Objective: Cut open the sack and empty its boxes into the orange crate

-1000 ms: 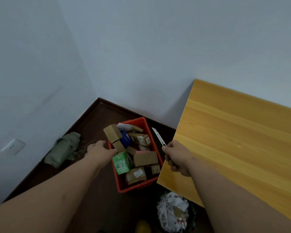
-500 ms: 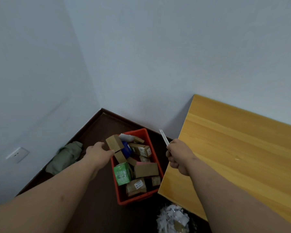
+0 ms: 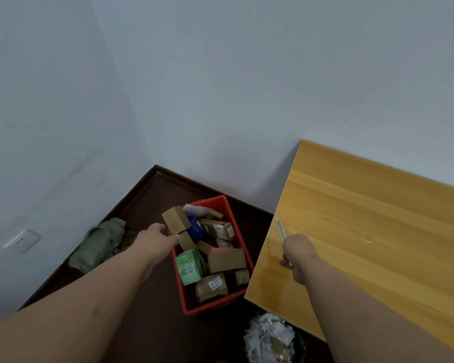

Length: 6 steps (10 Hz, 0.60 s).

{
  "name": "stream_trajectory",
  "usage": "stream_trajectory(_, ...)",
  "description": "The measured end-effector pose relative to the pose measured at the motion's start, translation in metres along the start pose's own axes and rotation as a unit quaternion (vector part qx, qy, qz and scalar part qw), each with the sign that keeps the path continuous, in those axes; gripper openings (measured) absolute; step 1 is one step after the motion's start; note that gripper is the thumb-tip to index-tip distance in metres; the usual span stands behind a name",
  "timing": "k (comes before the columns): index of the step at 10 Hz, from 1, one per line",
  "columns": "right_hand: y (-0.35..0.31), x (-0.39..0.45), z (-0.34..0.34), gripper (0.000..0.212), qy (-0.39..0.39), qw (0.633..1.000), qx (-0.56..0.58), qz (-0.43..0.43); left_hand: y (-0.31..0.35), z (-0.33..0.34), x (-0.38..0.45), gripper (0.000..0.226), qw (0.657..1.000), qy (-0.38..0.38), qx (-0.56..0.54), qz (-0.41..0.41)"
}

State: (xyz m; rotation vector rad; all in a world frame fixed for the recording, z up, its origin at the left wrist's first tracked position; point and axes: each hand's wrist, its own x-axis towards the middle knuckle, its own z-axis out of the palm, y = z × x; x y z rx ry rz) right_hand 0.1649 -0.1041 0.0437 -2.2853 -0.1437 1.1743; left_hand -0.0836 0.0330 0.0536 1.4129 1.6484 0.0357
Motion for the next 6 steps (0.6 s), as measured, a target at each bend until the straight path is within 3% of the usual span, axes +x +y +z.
stream_trajectory(1, 0.017, 0.008, -0.004, 0.033, 0.011, 0.990, -0.141, -0.002, -0.001, 0.010, 0.004, 0.059, 1.000, -0.017, 0.016, -0.009)
stream_trajectory(3, 0.045, 0.028, 0.002, 0.016, 0.034, 0.979, -0.203, -0.007, -0.006, 0.032, 0.012, 0.059, 0.996, -0.054, 0.065, -0.020)
stream_trajectory(4, 0.050, 0.028, 0.002, 0.025, 0.012, 0.970, -0.240, -0.024, -0.009, 0.040, 0.018, 0.058, 0.995, -0.063, 0.081, -0.018)
stream_trajectory(6, 0.052, 0.028, -0.003, 0.014, 0.040, 0.957, -0.285, -0.031, -0.003, 0.037, 0.017, 0.056, 0.994, -0.058, 0.087, -0.015)
